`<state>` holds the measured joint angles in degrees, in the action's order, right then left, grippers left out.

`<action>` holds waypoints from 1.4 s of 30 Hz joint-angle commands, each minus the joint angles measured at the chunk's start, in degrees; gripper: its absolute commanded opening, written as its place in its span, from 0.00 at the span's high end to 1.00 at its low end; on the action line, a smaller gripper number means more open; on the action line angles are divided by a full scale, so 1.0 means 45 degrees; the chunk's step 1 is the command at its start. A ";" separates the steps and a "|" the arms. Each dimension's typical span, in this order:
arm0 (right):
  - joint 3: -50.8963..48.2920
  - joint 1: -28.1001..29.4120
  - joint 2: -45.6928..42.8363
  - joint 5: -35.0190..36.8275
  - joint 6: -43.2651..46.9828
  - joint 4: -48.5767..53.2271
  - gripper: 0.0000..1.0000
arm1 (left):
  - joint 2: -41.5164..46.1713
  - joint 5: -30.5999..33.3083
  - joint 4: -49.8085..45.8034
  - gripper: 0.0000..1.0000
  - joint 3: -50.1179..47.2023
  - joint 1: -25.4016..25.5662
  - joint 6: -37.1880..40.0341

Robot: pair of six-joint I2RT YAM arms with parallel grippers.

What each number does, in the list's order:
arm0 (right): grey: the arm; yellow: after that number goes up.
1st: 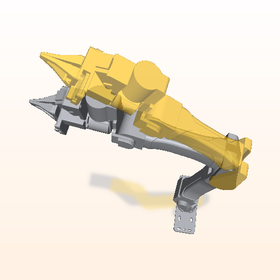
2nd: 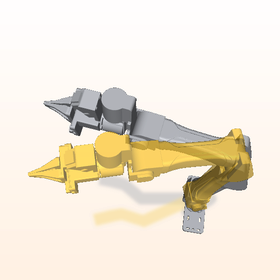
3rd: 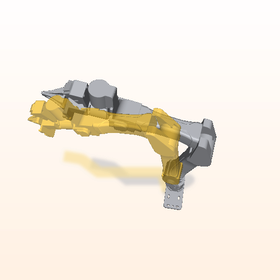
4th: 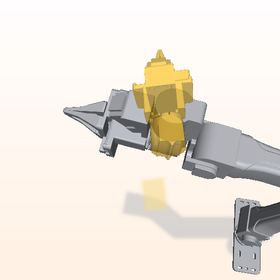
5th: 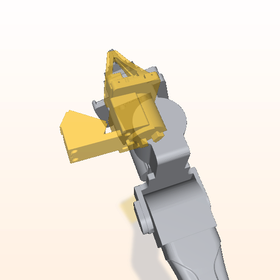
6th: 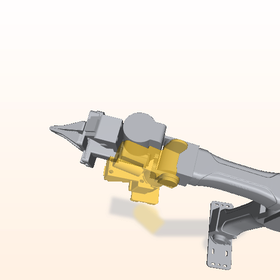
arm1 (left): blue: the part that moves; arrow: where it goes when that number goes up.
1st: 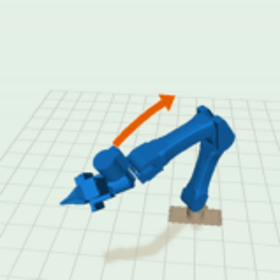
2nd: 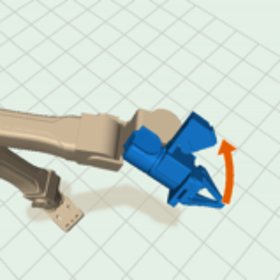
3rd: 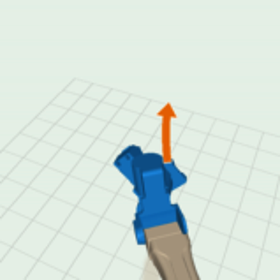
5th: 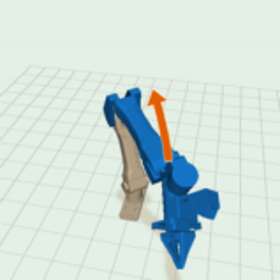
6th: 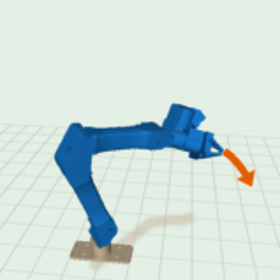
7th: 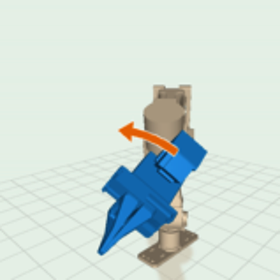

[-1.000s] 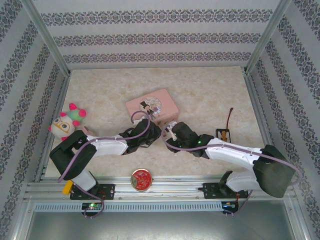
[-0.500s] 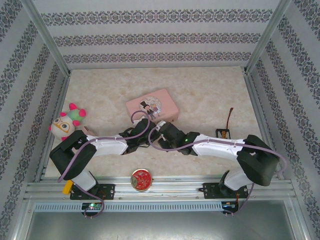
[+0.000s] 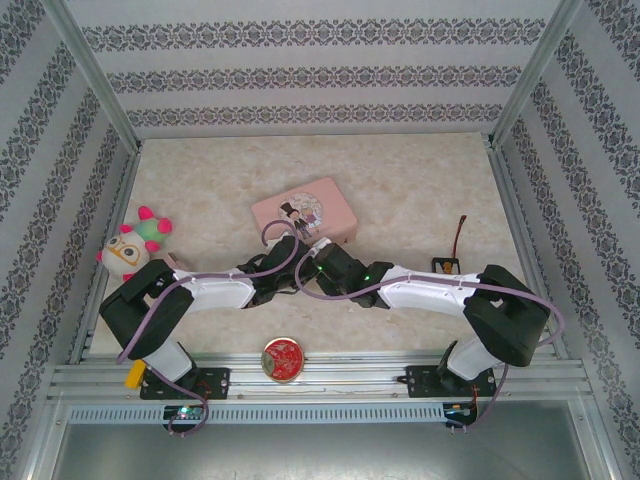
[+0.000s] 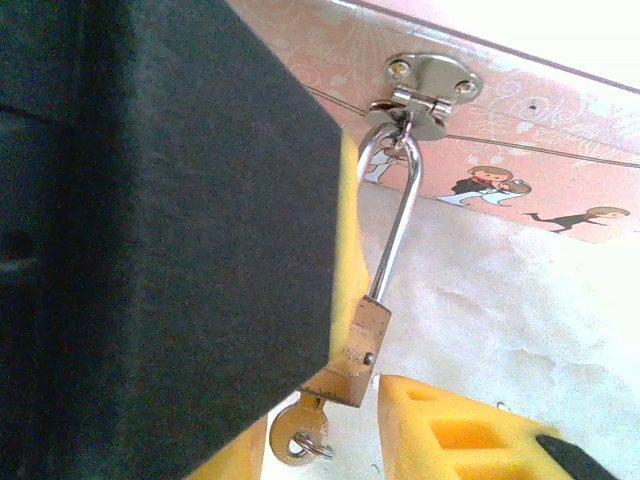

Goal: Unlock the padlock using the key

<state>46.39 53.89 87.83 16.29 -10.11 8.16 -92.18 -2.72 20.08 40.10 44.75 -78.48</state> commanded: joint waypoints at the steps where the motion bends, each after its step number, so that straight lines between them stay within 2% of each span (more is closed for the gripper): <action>1: 0.0136 0.0095 0.0360 0.0683 0.0039 0.0148 0.65 | -0.0082 -0.0237 -0.0262 1.00 0.0248 -0.0023 0.0030; 15: 0.0157 0.0076 0.0306 0.0320 0.0361 -0.0117 0.65 | -0.0043 -0.0290 -0.0213 1.00 0.0148 -0.0023 0.0037; 22: 0.0063 0.0026 0.0345 0.0205 0.0430 -0.0297 0.72 | -0.0027 -0.0255 -0.0142 1.00 0.0074 -0.0023 -0.0002; 35: -0.0889 -0.0902 -0.0001 -0.1863 0.0052 -0.1696 0.89 | 0.0000 -0.0269 -0.0106 1.00 0.0046 -0.0023 -0.0012; 42: -0.1571 -0.1741 -0.0554 -0.3443 -0.0346 -0.2671 0.92 | -0.0043 -0.0315 -0.0067 1.00 0.0074 -0.0013 0.0013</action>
<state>41.06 48.10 86.30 4.05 -10.33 -0.69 -92.49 -1.72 19.75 40.10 44.49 -78.08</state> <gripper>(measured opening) 0.083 0.049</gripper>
